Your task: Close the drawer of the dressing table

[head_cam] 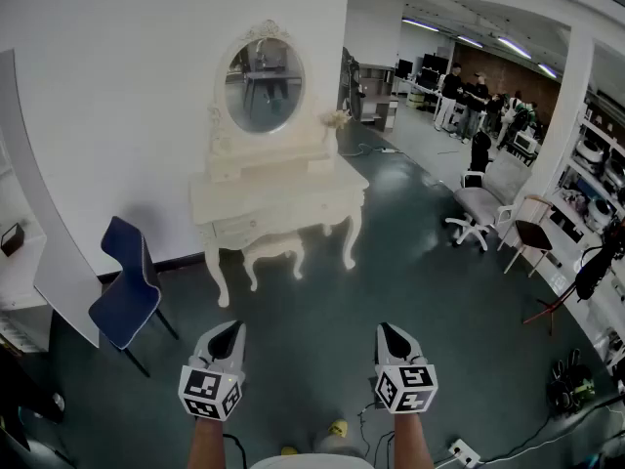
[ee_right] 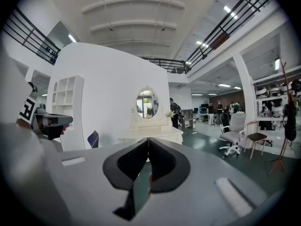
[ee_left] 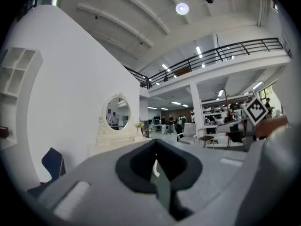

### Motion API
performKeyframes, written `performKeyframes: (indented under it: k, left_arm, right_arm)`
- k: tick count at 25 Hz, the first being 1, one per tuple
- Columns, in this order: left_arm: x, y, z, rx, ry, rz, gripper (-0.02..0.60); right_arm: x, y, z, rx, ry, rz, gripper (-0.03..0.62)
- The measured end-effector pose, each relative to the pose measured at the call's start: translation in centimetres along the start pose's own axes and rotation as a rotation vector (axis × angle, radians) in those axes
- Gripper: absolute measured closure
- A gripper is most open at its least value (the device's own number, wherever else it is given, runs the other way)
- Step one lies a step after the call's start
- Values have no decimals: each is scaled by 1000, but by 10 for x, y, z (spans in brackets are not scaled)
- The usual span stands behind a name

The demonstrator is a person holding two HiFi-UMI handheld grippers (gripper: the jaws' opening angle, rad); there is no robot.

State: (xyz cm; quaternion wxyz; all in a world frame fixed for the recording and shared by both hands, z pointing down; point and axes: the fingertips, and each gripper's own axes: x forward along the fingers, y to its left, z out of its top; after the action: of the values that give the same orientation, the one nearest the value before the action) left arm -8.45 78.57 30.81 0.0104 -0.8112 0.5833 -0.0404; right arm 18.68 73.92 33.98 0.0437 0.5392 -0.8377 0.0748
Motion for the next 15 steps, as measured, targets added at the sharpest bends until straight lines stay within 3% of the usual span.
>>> performKeyframes:
  k: [15]
  left_arm:
    - [8, -11, -1, -20, -6, -1, 583]
  right_arm:
    - [7, -3, 3, -29, -5, 9, 591]
